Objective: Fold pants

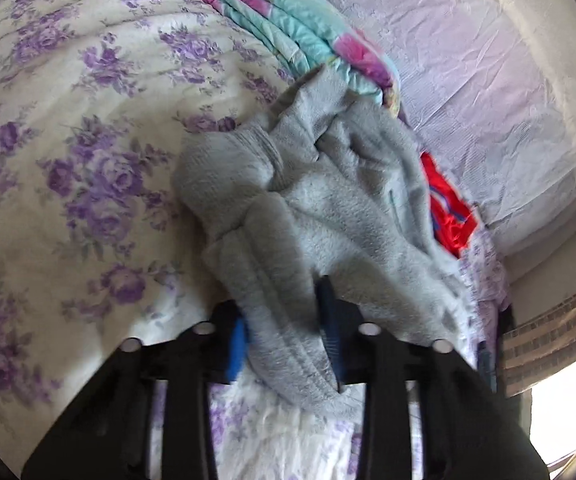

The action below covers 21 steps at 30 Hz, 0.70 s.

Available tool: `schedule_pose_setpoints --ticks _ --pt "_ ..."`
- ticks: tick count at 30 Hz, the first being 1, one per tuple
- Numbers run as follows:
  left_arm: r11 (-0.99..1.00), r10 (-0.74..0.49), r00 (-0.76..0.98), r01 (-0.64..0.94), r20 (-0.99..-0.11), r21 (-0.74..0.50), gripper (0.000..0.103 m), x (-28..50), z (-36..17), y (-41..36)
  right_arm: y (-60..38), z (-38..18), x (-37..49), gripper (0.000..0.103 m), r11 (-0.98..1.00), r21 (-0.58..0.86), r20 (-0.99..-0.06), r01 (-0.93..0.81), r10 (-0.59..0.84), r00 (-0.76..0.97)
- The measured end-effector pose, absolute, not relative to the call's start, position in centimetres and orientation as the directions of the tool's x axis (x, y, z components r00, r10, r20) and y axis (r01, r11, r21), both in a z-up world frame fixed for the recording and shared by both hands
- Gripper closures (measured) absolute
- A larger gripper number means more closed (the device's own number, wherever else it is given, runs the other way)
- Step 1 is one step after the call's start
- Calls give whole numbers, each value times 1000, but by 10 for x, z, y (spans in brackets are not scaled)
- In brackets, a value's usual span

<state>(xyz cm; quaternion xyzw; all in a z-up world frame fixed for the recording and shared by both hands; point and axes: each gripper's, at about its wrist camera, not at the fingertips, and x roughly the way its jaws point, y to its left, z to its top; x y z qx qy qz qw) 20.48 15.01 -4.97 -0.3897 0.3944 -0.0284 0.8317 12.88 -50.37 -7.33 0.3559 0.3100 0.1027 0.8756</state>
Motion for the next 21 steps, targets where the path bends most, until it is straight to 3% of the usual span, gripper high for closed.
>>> schedule_pose_setpoints --ticks 4,8,10,12,15,18,19,20,21 --pt "638 -414 727 -198 -548 -744 84 177 -17 167 -518 -55 106 86 663 749 -395 4 441 806" --pt "666 -417 752 -130 -511 -734 85 141 23 167 -516 -23 74 86 694 719 -392 -44 457 799" --pt "700 -401 749 -120 -527 -704 85 123 32 163 -519 -20 60 86 705 708 -423 -35 464 778" --pt "721 -373 745 -143 -553 -679 91 103 25 163 -527 -29 46 86 719 695 -480 17 446 756" --pt "743 -310 739 -204 -599 -637 91 78 0 171 -538 -60 36 84 716 693 -545 88 440 714" --pt "732 -336 682 -244 -649 -636 93 72 -32 170 -537 -80 32 78 702 703 -554 116 438 708" --pt "723 -357 670 -244 -651 -647 92 72 -39 168 -535 -79 32 73 706 701 -547 103 439 713" --pt "717 -372 662 -240 -651 -655 84 73 -43 166 -533 -78 33 69 708 700 -543 93 442 714" --pt "717 -379 658 -235 -650 -656 65 76 -44 162 -530 -75 34 62 710 699 -537 83 446 716"
